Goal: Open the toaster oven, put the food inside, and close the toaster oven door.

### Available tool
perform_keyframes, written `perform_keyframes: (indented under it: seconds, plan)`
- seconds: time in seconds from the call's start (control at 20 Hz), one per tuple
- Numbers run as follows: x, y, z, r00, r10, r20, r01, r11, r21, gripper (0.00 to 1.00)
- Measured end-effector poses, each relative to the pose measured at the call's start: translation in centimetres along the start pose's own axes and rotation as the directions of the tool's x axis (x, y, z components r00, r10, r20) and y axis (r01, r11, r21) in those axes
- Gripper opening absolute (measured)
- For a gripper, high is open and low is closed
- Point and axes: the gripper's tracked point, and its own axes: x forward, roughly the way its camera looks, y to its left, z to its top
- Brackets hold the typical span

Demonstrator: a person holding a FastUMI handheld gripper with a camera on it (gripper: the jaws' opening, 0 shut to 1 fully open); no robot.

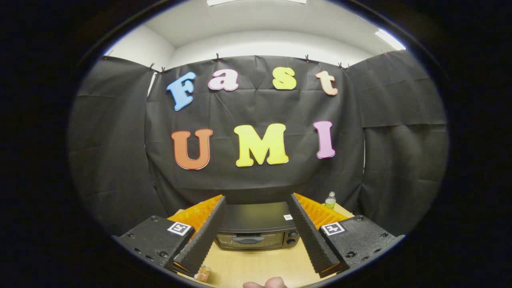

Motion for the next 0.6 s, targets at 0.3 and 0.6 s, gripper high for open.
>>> perform_keyframes:
  seconds: [0.3, 0.6]
  plan:
    - [1.0, 0.3, -1.4, 0.999, 0.016, -0.048, -0.015, 1.0, 0.007, 1.0]
    - [3.0, 0.8, -3.8, 0.993, 0.021, -0.119, -0.02, 1.0, 0.007, 1.0]
